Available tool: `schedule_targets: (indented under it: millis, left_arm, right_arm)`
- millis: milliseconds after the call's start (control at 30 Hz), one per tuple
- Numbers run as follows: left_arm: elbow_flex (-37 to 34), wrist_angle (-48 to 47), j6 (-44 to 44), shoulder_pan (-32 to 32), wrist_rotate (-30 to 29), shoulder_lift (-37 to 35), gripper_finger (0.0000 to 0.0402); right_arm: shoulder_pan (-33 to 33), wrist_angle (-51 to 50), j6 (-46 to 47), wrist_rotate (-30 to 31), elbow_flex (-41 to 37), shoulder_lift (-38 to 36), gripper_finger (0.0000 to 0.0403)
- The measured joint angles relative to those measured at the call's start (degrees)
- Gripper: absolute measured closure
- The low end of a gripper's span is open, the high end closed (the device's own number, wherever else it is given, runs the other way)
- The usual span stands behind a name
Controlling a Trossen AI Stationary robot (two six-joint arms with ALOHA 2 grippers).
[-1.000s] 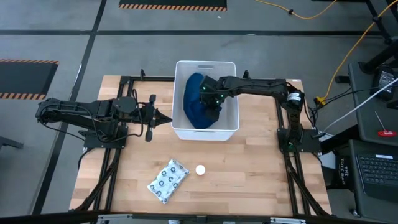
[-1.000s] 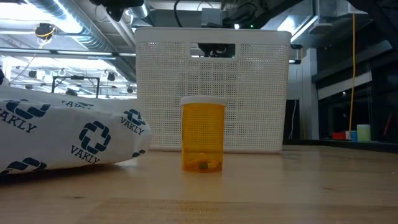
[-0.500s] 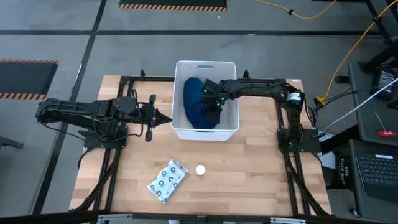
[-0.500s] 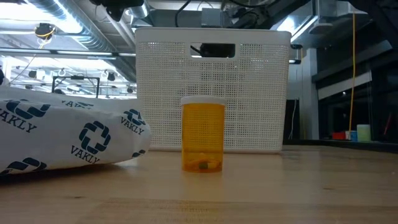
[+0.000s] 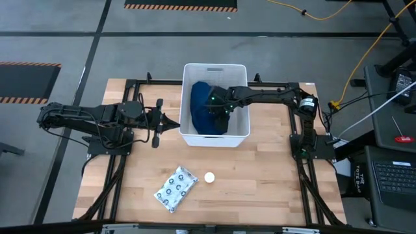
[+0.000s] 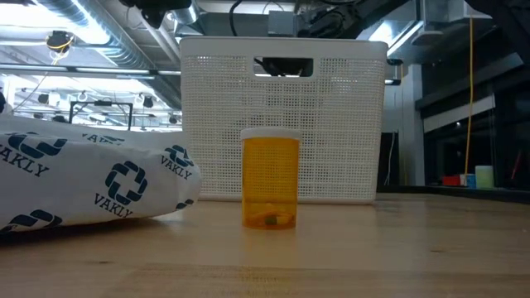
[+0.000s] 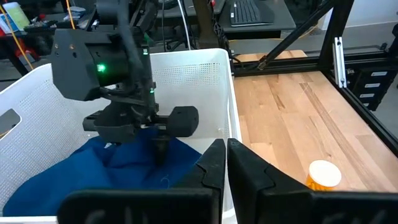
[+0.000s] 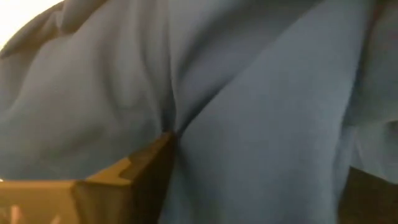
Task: Pick & place medical supplies in basket/bin
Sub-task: Put the blue patient gown into the white bin, then put the orange pill bottle into the white bin
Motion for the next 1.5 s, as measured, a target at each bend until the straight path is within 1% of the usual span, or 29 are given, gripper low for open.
schedule_targets:
  millis: [100,233,500,733,967,1133,1400,1500]
  left_arm:
    - [0.00,0.00,0.01,0.00,0.01,0.00,0.0392]
    - [0.00,0.00,0.01,0.00,0.01,0.00,0.0393]
    - [0.00,0.00,0.00,0.00,0.02,0.02,0.0390]
    - [0.00,0.00,0.00,0.00,0.02,0.02,0.0395]
    - [0.00,0.01,0.02,0.00,0.00,0.02,0.0395]
    - [0.00,0.00,0.02,0.00,0.00,0.02,0.0392]
    - [0.00,0.01,0.01,0.00,0.01,0.00,0.0389]
    - [0.00,0.01,0.01,0.00,0.02,0.01,0.0391]
  right_arm:
    - [0.59,-1.08,-0.01,1.56,0.17,0.00,0.0131]
    - [0.92,-4.02,0.08,1.60,1.55,0.00,0.0124]
    - [1.09,-5.95,1.97,1.59,5.08,0.00,0.0124]
    - [1.62,-10.79,2.11,1.61,9.18,0.00,0.0124]
    - [3.51,-15.29,2.02,1.57,12.16,0.00,0.0124]
    - [4.56,-20.85,3.12,1.58,16.95,-0.02,0.0124]
    - [4.35,-25.69,5.22,1.63,27.50,-0.07,0.0124]
    - [4.35,-29.62,5.21,1.67,31.51,-0.07,0.0124]
